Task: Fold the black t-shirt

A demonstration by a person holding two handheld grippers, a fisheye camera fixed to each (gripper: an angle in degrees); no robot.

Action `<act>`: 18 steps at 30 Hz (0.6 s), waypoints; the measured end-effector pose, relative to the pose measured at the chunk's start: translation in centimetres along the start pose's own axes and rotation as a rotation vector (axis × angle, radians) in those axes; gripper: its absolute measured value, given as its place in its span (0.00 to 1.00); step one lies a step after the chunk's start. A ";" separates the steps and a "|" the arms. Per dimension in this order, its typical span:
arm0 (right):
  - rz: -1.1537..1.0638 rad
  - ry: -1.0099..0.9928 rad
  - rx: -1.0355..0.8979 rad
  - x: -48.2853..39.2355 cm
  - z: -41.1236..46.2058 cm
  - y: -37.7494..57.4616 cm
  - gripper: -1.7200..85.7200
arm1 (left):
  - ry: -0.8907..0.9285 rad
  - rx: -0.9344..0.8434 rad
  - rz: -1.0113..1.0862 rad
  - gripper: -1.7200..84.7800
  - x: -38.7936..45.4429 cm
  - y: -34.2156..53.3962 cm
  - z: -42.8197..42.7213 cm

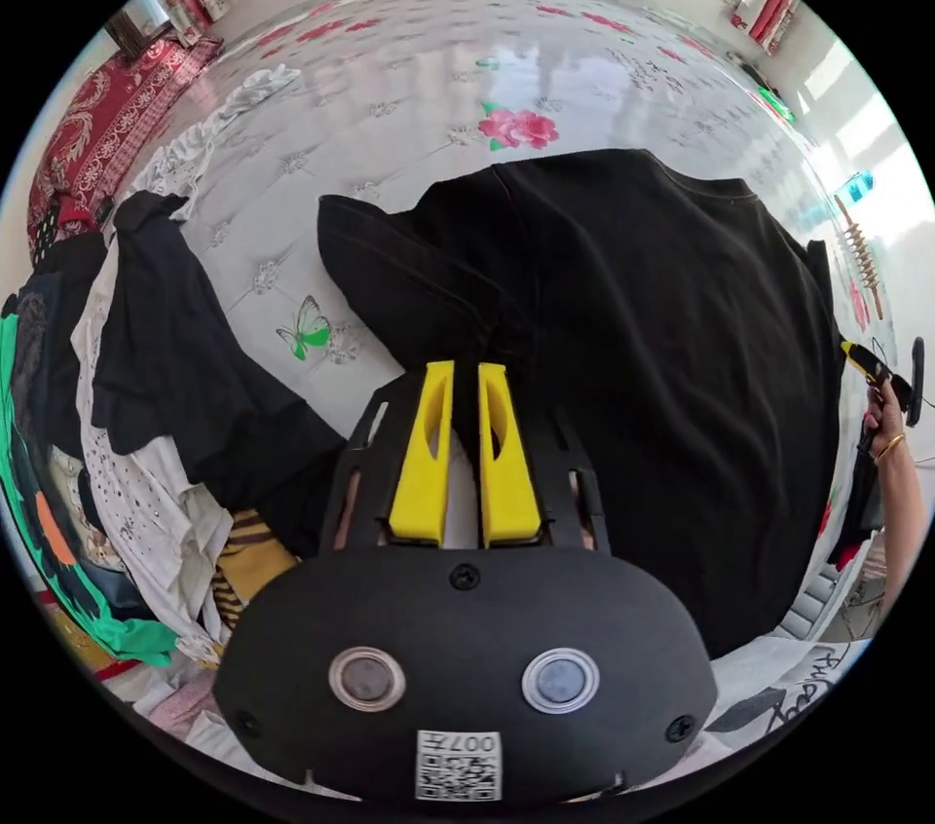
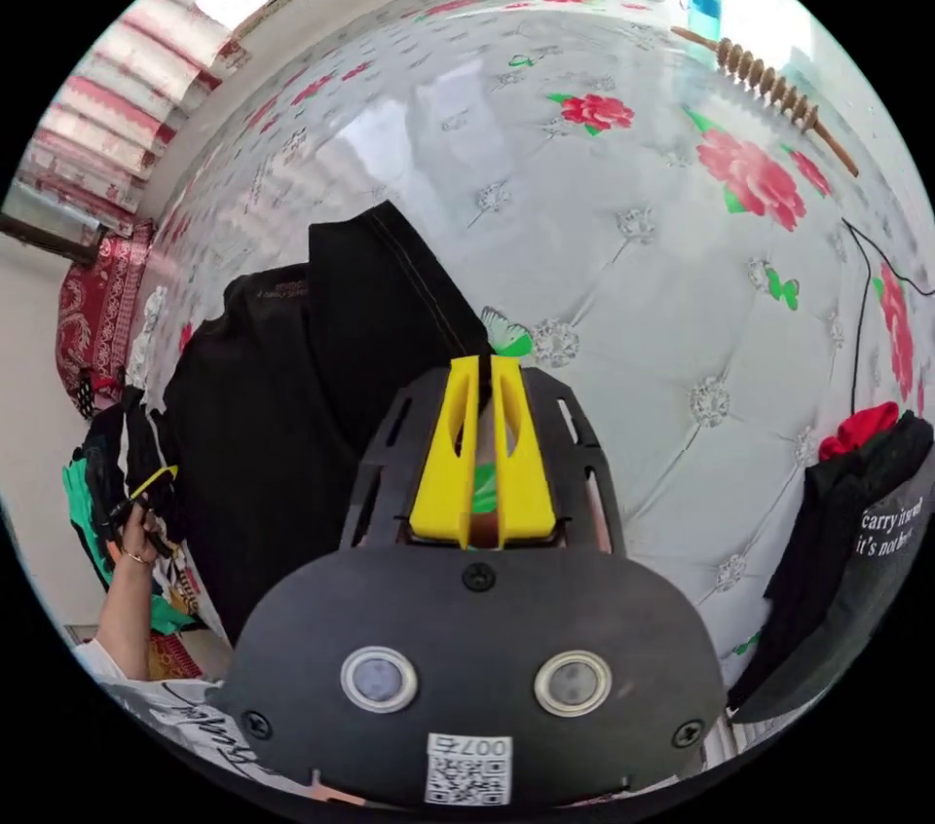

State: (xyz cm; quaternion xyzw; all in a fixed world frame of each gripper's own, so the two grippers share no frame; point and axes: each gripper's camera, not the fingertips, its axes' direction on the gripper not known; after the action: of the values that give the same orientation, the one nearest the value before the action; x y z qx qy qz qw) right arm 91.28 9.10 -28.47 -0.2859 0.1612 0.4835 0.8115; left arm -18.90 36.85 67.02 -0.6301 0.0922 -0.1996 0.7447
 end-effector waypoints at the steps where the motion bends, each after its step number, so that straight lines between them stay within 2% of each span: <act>1: -0.020 0.112 0.011 -0.3 0.0 0.2 0.03 | -0.005 0.031 -0.065 0.03 -1.6 0.9 -0.2; 3: 0.016 0.179 0.063 0.4 -0.6 1.2 0.03 | 0.075 0.047 -0.202 0.02 -4.7 2.7 -0.2; 4: 0.081 0.137 0.076 1.5 -0.7 2.2 0.02 | 0.152 0.067 -0.300 0.02 -6.7 4.2 -0.2; 6: 0.153 0.093 0.087 2.6 -0.6 3.9 0.02 | 0.192 0.081 -0.419 0.01 -9.0 6.6 -0.4; 9: 0.175 0.112 0.122 2.3 -0.8 5.9 0.02 | 0.228 0.095 -0.472 0.02 -10.8 9.6 -1.0; 10: 0.192 0.089 0.119 2.2 -0.8 6.2 0.02 | 0.182 0.075 -0.489 0.01 -11.1 10.3 -1.4; 12: 0.240 0.104 0.153 2.1 -1.6 6.7 0.02 | 0.102 0.068 -0.500 0.01 -11.4 11.4 -2.3; 15: 0.208 0.080 0.244 1.1 -3.3 6.2 0.03 | 0.089 0.125 -0.448 0.01 -11.0 11.8 -4.4; 18: -0.012 0.018 0.237 -2.4 -3.3 2.7 0.04 | 0.064 0.176 -0.257 0.01 -8.5 8.4 -6.0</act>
State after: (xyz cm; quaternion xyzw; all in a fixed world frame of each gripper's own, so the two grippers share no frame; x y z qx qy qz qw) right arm 87.78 6.43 -30.65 -0.1935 0.2229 0.4537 0.8408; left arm -27.40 35.98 56.77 -0.5622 0.0166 -0.3206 0.7622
